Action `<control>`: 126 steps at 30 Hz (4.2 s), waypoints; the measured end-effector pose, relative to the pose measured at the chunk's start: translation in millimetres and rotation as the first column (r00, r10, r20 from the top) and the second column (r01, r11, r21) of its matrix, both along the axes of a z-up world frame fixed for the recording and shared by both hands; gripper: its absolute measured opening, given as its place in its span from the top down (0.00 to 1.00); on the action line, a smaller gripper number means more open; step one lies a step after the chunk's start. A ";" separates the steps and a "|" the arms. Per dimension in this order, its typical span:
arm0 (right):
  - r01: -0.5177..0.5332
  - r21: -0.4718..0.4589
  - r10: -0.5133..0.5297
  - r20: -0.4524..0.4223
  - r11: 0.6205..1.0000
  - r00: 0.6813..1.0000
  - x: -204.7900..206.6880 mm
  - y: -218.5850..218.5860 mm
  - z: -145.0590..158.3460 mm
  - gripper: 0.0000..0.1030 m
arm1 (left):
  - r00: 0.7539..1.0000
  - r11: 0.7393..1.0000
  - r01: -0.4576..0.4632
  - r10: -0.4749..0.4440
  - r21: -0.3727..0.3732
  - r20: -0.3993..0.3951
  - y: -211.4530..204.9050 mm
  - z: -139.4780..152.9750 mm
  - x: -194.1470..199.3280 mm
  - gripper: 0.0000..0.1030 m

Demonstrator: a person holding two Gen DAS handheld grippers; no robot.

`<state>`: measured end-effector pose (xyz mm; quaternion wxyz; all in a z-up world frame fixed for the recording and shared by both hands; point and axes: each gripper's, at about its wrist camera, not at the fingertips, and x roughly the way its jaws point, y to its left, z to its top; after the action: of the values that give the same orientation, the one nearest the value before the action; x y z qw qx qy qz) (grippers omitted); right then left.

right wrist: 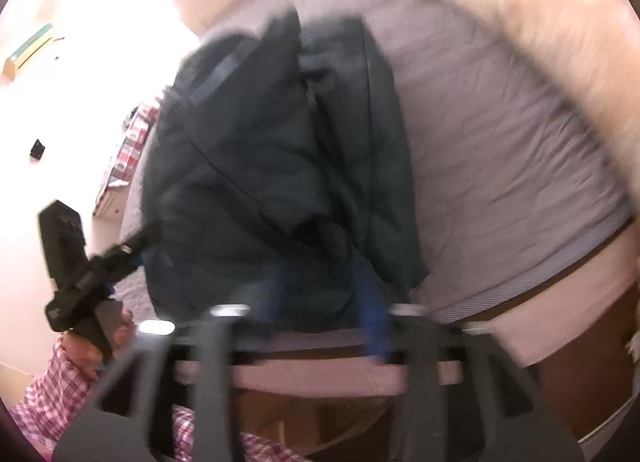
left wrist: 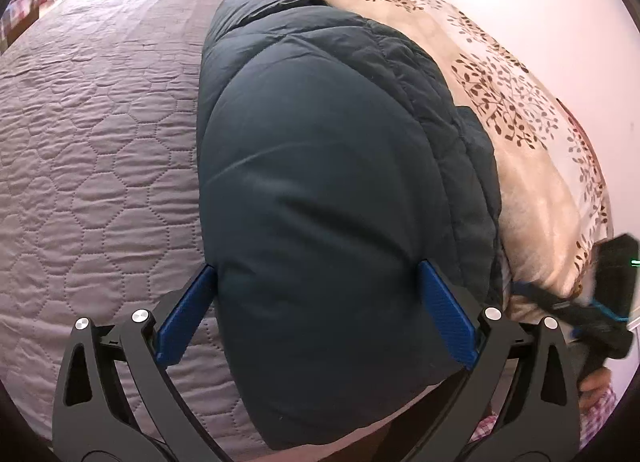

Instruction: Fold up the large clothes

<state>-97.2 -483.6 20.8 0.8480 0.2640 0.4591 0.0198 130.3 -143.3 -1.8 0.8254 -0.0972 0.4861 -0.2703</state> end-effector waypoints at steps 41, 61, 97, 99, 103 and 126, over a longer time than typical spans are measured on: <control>0.016 0.189 -0.001 -0.080 0.982 0.997 80.7 -10.9 -79.4 0.07 | 0.999 0.998 -0.039 0.038 0.057 0.022 -10.3 -6.6 -1.1 0.03; -0.032 0.321 0.030 0.009 0.947 1.000 73.0 -5.2 -83.2 0.43 | 0.986 0.996 -0.002 -0.013 0.094 0.166 -5.7 11.6 -3.0 0.38; -0.200 0.159 0.206 -0.020 0.967 0.978 150.9 132.4 -66.1 0.22 | 0.946 0.916 -0.294 0.240 0.273 0.216 114.7 31.6 3.2 0.19; -0.191 0.134 0.190 0.013 0.972 0.982 140.5 120.0 -52.8 0.22 | 0.938 0.911 -0.302 0.232 0.280 0.256 115.3 43.7 -10.0 0.19; -0.152 0.036 0.149 0.095 0.988 0.984 113.2 104.7 -20.9 0.23 | 0.931 0.906 -0.329 0.265 0.267 0.250 125.8 57.9 -35.0 0.19; -0.270 -0.137 0.257 -0.106 0.953 0.961 79.1 172.4 -49.7 0.94 | 0.945 0.908 -0.323 0.292 0.268 0.148 158.2 15.2 -34.3 0.49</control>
<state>-18.1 -311.2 -28.9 0.8345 0.1363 0.5267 0.0868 96.1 14.9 13.4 0.8872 -0.0367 0.4549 -0.0677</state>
